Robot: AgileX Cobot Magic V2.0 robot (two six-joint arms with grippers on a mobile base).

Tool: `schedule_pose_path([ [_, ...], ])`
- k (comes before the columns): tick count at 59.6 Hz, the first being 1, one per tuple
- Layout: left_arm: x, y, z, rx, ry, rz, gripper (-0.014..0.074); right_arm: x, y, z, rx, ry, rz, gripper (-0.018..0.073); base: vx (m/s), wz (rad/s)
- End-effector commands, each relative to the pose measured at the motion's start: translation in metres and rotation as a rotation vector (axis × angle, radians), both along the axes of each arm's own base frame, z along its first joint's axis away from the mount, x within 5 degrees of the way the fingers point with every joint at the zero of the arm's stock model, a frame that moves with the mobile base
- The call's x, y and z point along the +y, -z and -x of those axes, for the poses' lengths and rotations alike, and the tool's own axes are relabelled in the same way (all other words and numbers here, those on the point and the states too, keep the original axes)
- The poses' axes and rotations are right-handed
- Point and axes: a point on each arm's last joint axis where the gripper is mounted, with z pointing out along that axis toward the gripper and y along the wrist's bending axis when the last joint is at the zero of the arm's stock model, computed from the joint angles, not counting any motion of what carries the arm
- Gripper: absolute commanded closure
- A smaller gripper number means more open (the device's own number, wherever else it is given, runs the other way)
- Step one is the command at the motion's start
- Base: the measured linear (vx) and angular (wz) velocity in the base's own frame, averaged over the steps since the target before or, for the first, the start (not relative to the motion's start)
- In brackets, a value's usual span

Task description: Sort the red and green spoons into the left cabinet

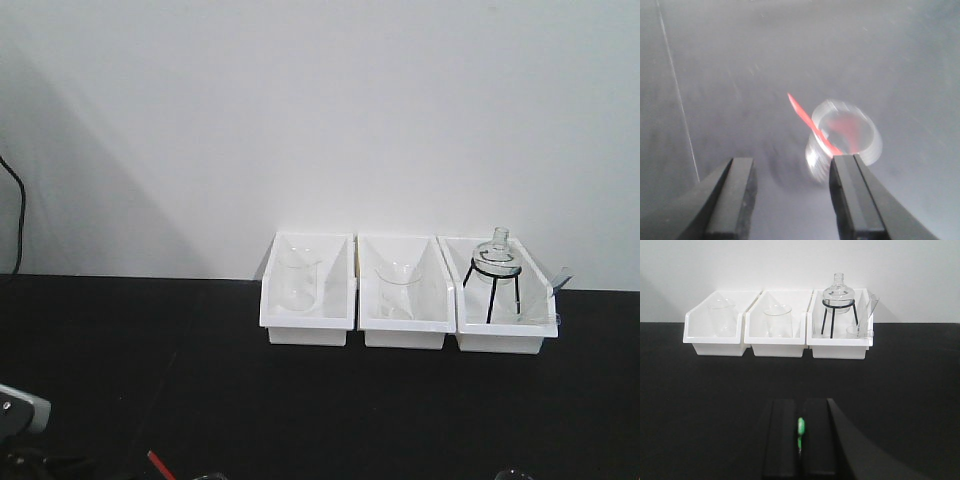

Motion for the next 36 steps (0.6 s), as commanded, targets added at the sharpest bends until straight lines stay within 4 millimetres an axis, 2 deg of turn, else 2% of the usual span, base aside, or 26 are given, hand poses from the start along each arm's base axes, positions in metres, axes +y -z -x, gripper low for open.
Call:
schedule_pose_path([
  [1, -0.006, -0.012, -0.013, -0.003, -0.026, 0.129, 0.0146, 0.000, -0.018, -0.001, -0.108, -0.009, 0.016, 0.0564, 0.00, 0.00],
  [21, -0.015, 0.007, -0.038, 0.092, 0.000, 0.184, 0.0146, 0.000, -0.018, -0.001, -0.108, -0.009, 0.022, 0.0564, 0.00, 0.00],
  [36, -0.019, -0.002, -0.058, 0.059, 0.019, 0.203, 0.0146, 0.000, -0.018, -0.001, -0.103, -0.008, 0.023, 0.0564, 0.00, 0.00],
])
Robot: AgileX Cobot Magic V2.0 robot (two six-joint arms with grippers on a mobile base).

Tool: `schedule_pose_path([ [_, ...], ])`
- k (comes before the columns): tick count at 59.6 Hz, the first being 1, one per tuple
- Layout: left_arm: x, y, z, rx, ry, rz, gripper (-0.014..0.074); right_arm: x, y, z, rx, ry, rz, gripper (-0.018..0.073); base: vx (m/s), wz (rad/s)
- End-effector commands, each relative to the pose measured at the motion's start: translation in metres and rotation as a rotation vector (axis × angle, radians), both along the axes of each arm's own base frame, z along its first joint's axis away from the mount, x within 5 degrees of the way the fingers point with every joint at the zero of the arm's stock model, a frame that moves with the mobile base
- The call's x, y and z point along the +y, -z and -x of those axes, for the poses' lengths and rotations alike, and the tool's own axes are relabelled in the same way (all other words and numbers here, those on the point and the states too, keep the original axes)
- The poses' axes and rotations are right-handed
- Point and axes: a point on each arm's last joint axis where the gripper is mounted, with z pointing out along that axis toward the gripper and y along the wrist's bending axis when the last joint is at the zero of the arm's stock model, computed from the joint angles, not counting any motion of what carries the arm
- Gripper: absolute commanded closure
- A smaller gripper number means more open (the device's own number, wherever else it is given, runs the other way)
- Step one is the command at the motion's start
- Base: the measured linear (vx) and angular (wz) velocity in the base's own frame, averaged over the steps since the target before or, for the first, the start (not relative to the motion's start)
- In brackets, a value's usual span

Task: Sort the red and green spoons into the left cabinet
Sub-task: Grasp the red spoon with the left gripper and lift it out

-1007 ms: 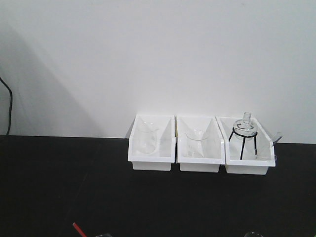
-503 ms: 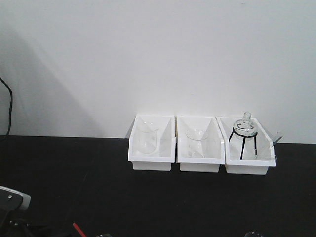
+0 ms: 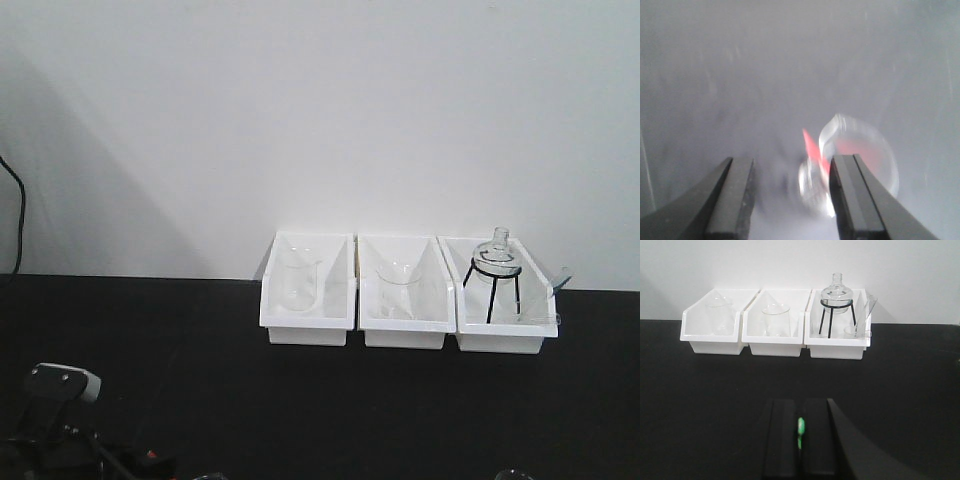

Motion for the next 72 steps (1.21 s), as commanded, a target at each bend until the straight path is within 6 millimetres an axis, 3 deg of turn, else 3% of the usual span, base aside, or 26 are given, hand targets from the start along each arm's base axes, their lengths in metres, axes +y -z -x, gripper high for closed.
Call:
schedule_pose_path([
  [1, -0.004, -0.022, -0.010, -0.053, -0.029, 0.113, 0.0146, 0.001, -0.018, -0.001, -0.104, -0.010, 0.008, 0.0564, 0.00, 0.00],
  [24, -0.006, -0.009, -0.016, 0.003, -0.041, 0.125, 0.0146, 0.000, -0.017, -0.001, -0.099, -0.009, 0.008, 0.0564, 0.00, 0.00],
  [45, -0.006, -0.012, -0.018, -0.008, -0.042, 0.125, 0.0167, 0.000, -0.017, -0.001, -0.090, -0.007, 0.010, 0.0564, 0.00, 0.00],
  [52, -0.007, -0.016, -0.020, -0.022, -0.033, 0.135, 0.0256, 0.000, -0.017, -0.001, -0.090, -0.007, 0.010, 0.0564, 0.00, 0.00],
  [66, -0.011, -0.022, -0.021, -0.040, 0.003, 0.165, 0.0594, 0.000, -0.016, -0.001, -0.082, -0.006, 0.010, 0.0564, 0.00, 0.00],
  [72, -0.011, -0.022, -0.021, -0.040, 0.006, 0.169, 0.0605, 0.000, -0.016, -0.001, -0.077, -0.005, 0.010, 0.0564, 0.00, 0.00],
])
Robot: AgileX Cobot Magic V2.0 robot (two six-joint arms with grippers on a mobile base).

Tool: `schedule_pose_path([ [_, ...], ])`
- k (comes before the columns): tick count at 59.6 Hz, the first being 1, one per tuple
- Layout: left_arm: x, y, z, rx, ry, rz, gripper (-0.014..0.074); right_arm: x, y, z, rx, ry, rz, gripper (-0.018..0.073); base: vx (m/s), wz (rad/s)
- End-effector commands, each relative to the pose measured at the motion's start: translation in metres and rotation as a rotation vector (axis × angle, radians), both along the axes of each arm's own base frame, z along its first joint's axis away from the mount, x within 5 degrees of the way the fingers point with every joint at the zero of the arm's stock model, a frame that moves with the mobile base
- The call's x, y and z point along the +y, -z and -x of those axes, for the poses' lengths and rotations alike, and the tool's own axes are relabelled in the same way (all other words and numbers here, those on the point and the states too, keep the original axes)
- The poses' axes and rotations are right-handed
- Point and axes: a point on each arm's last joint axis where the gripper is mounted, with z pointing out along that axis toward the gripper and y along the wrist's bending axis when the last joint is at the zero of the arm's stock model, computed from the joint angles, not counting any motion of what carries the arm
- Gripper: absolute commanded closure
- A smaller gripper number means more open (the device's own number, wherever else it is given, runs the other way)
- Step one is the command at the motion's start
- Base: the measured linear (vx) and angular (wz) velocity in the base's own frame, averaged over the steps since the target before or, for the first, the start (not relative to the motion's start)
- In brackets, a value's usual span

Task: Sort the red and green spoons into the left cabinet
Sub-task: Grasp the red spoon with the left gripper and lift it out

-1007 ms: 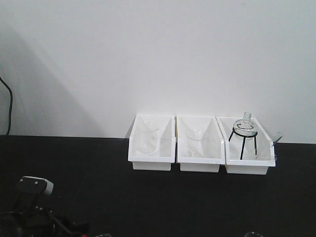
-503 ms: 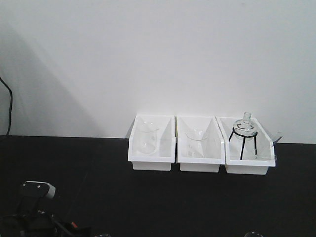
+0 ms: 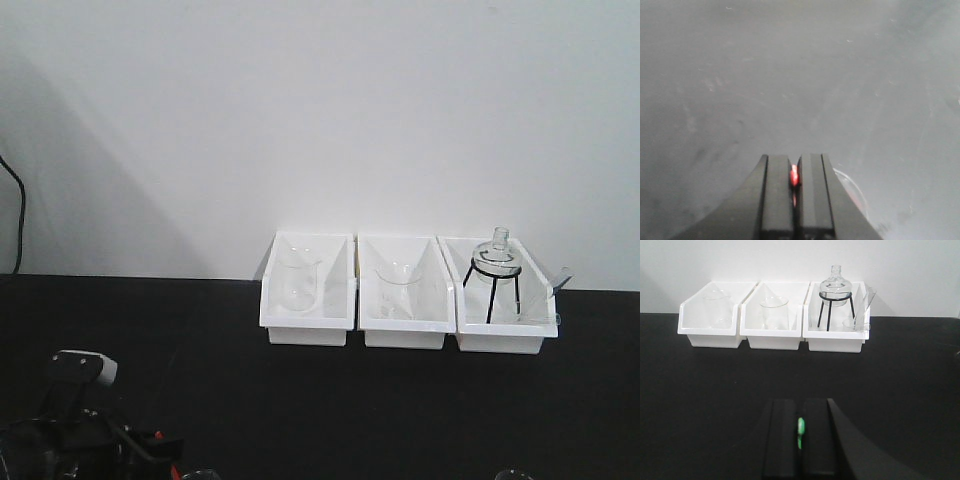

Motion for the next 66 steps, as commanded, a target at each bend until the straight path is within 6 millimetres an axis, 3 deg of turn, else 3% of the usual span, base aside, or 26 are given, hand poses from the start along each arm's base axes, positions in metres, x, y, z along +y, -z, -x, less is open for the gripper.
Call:
schedule_pose_path([
  [1, -0.004, -0.023, -0.003, -0.051, -0.024, 0.112, 0.0604, 0.001, -0.018, -0.001, -0.102, -0.010, 0.007, 0.0564, 0.00, 0.00],
  [31, -0.007, -0.044, 0.005, -0.119, 0.033, 0.159, 0.0600, 0.000, -0.014, -0.001, -0.063, -0.003, 0.012, 0.0564, 0.00, 0.00],
  [54, 0.005, -0.096, 0.029, -0.307, -0.048, 0.103, 0.0597, 0.000, -0.014, -0.001, -0.064, -0.002, 0.021, 0.0564, 0.00, 0.00],
  [66, 0.015, -0.132, 0.054, -0.435, -0.110, 0.070, 0.0597, -0.001, -0.015, -0.001, -0.073, -0.002, 0.054, 0.0564, 0.00, 0.00],
])
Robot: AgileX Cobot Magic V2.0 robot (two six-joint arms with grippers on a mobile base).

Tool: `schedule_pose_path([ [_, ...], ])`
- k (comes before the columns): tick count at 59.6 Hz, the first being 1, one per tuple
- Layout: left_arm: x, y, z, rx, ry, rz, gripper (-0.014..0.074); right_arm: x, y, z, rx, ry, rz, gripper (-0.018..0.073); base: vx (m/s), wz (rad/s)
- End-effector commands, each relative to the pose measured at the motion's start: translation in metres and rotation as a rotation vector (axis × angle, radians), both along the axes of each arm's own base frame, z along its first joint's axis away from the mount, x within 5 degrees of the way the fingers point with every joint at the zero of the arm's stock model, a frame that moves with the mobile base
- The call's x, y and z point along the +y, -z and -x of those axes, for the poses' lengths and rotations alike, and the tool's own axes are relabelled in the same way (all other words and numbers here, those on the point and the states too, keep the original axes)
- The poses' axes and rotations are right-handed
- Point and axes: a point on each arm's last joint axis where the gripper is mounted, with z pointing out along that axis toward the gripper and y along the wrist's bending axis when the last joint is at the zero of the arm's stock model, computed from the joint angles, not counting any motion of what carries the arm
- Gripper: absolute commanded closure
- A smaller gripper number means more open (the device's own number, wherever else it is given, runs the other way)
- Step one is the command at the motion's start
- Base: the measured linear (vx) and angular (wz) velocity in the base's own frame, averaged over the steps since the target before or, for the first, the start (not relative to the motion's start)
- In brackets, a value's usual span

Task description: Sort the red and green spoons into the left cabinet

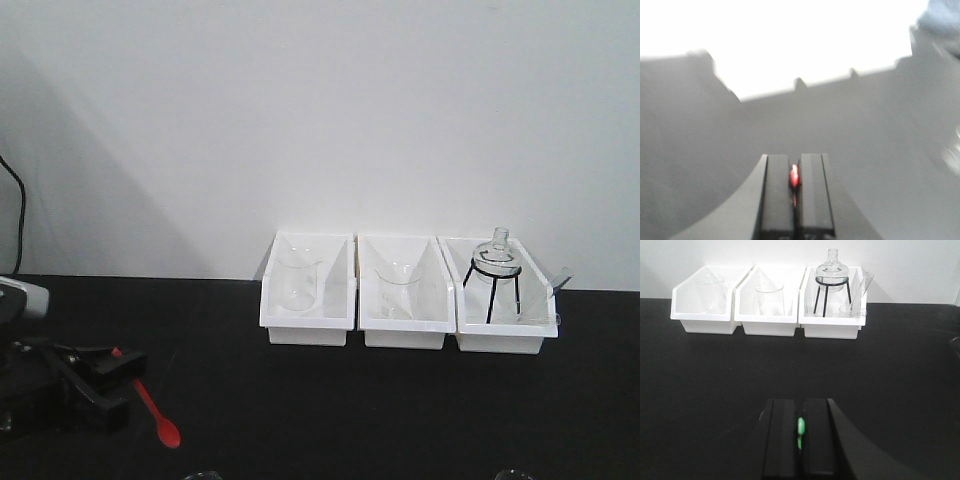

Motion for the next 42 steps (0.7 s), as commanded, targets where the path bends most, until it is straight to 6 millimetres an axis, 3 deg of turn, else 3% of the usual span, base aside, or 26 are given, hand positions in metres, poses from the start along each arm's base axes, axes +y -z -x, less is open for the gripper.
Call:
schedule_pose_path([
  [1, 0.003, -0.037, 0.017, -0.110, -0.028, 0.075, 0.0597, 0.000, -0.019, -0.002, -0.119, -0.013, 0.034, 0.0564, 0.00, 0.00],
  [15, 0.015, -0.067, 0.056, -0.224, -0.073, -0.036, 0.0597, 0.000, -0.023, 0.002, -0.150, -0.014, 0.039, 0.0564, 0.00, 0.00],
  [27, 0.025, -0.084, 0.096, -0.296, -0.102, -0.101, 0.0597, -0.003, -0.031, 0.020, -0.237, -0.010, 0.024, 0.0564, 0.00, 0.00],
  [32, 0.030, -0.083, 0.113, -0.308, -0.133, -0.103, 0.0597, -0.005, -0.033, 0.032, -0.269, -0.002, 0.017, 0.0564, 0.00, 0.00],
  [42, 0.035, -0.060, 0.141, -0.290, -0.153, -0.089, 0.0597, -0.011, -0.030, 0.058, -0.286, 0.023, 0.016, 0.0564, 0.00, 0.00],
])
